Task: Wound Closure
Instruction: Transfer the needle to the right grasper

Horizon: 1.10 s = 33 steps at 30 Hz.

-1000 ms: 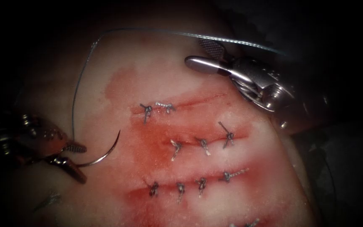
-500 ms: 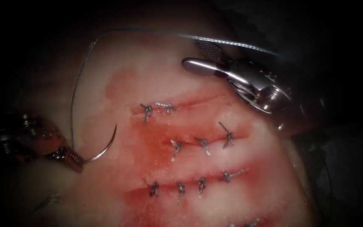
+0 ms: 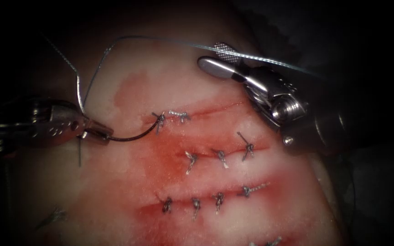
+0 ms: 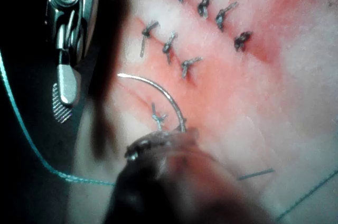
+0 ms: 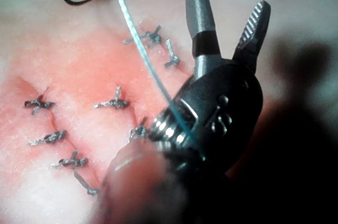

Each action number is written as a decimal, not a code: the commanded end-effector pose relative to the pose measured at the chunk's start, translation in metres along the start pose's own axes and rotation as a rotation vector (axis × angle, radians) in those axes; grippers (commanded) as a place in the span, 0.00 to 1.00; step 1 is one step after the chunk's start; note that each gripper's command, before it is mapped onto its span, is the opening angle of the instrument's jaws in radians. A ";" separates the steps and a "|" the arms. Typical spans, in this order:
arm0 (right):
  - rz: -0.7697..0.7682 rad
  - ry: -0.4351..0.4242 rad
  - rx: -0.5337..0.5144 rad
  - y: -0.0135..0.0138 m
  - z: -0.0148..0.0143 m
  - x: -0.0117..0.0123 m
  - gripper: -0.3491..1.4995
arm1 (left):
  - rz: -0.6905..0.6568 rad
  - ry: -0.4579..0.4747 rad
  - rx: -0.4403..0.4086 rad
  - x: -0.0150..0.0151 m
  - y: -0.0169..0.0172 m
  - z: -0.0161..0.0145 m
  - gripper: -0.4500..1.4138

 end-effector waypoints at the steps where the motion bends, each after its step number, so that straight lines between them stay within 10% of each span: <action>1: 0.038 0.030 -0.045 0.0011 0.0004 0.0010 0.89 | 0.086 -0.064 -0.023 -0.0008 0.0012 0.0011 0.00; 22: 0.297 0.266 -0.328 0.0068 -0.0020 0.0058 0.76 | 0.360 -0.312 0.015 -0.0084 0.0001 -0.0022 0.00; 33: 0.374 0.207 -0.551 0.0078 0.0006 0.0069 0.69 | 0.452 -0.426 0.019 -0.0105 -0.0008 -0.0012 0.00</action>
